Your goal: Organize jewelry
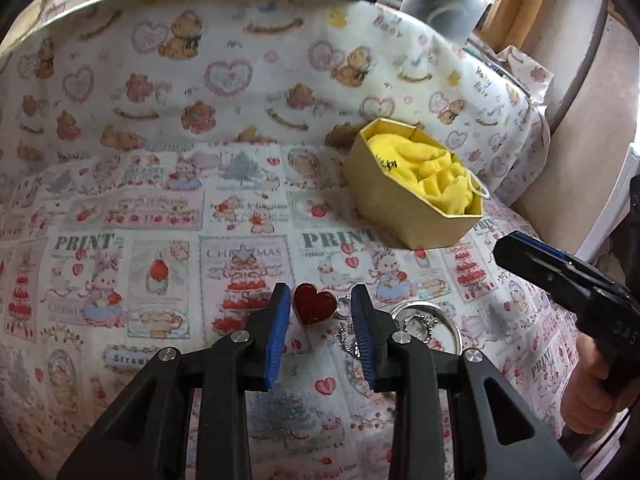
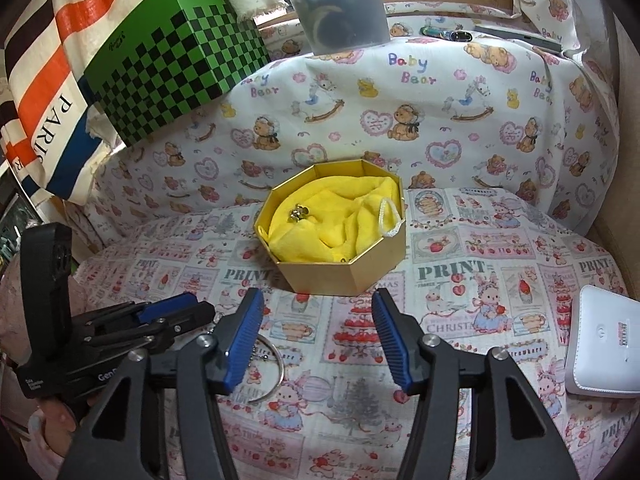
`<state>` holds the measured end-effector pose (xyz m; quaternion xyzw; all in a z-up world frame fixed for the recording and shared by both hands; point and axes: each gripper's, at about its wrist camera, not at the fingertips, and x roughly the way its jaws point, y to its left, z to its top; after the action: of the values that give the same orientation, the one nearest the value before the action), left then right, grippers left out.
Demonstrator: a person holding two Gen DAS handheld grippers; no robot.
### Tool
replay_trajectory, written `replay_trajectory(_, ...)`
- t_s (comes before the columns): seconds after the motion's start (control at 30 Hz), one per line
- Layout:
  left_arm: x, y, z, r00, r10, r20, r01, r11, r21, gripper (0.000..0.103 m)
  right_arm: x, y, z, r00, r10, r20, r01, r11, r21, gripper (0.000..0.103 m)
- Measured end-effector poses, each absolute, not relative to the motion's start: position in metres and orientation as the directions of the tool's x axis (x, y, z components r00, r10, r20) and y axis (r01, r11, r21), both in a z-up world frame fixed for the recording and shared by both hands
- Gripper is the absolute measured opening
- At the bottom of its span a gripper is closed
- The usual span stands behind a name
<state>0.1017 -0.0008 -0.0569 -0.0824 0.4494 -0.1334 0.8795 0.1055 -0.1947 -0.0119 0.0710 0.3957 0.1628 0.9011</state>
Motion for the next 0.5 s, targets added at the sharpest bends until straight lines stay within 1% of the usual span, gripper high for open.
replay_trajectory(0.03,0.102,-0.001,-0.057,0.562,-0.303,-0.770,0.159,0.953,-0.259,0.027,0.105,-0.194,-0.012,0.635,0.346,-0.690,-0.237,0.938,0.252,0.055)
replay_trajectory(0.07,0.102,-0.001,-0.056,0.560,-0.297,-0.774,0.160,0.955,-0.250,0.017,0.105,-0.194,-0.012,0.639,0.337,-0.691,-0.235,0.941,0.242,0.055)
replay_trajectory(0.1,0.102,0.000,-0.056,0.556,-0.304,-0.774,0.165,0.953,-0.255,0.011,0.105,-0.194,-0.012,0.642,0.332,-0.692,-0.233,0.943,0.236,0.055)
replay_trajectory(0.2,0.097,0.008,-0.047,0.570,-0.317,-0.758,0.162,0.948,-0.275,0.002,0.104,-0.193,-0.011,0.643,0.330,-0.691,-0.234,0.944,0.233,0.055)
replay_trajectory(0.33,0.087,0.016,-0.031,0.593,-0.327,-0.736,0.155,0.943,-0.294,0.001,0.101,-0.192,-0.011,0.647,0.331,-0.687,-0.242,0.944,0.226,0.055)
replay_trajectory(0.5,0.067,0.011,-0.005,0.664,-0.209,-0.717,0.121,0.977,-0.173,0.001,0.094,-0.179,-0.013,0.653,0.323,-0.685,-0.275,0.944,0.182,0.055)
